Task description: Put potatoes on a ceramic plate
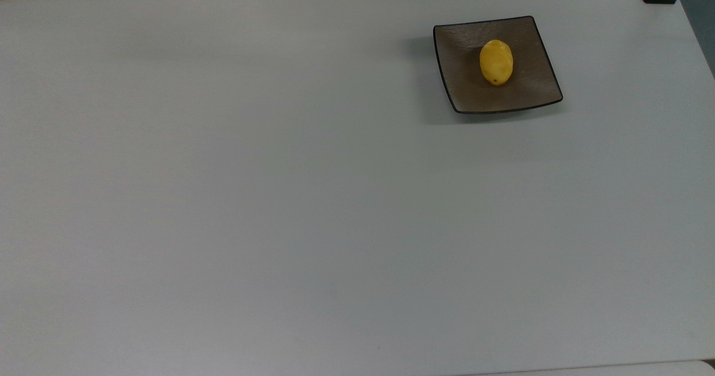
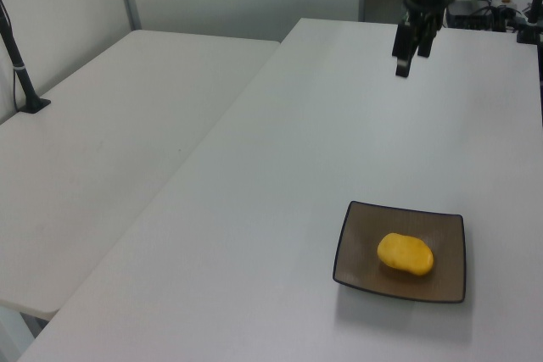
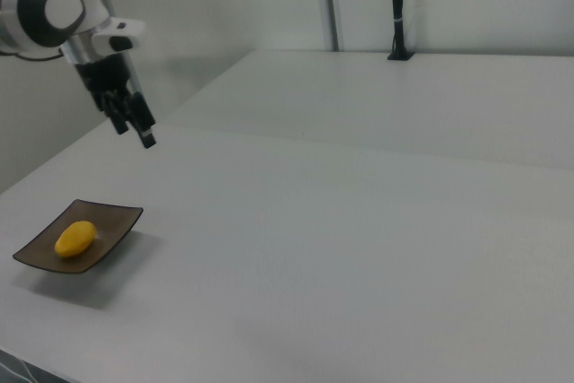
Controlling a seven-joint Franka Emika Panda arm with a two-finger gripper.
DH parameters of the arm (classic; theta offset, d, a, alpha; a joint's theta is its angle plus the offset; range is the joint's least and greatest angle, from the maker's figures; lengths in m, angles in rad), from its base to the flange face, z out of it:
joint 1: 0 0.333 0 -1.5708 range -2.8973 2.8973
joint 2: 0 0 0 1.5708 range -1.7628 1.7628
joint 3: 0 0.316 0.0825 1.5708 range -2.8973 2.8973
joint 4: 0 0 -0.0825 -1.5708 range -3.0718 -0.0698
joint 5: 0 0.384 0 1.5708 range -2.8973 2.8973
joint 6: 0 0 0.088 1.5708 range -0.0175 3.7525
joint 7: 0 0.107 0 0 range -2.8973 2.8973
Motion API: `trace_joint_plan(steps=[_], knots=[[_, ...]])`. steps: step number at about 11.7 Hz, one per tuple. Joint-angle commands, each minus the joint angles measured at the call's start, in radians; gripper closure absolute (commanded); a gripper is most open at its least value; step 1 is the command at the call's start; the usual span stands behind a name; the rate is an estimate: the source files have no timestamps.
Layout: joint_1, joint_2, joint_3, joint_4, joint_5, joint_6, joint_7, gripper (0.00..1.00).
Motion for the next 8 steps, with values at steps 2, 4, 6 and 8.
trace_joint_plan(steps=[2,4,6,8], knots=[[0.005,0.018,-0.171,0.096,0.044,-0.092,-0.231,0.0],[-0.027,0.026,-0.178,0.095,0.058,-0.078,-0.38,0.0],[-0.039,0.04,-0.176,0.089,0.06,-0.041,-0.518,0.0],[-0.058,0.063,-0.135,0.086,0.058,0.021,-0.539,0.0]])
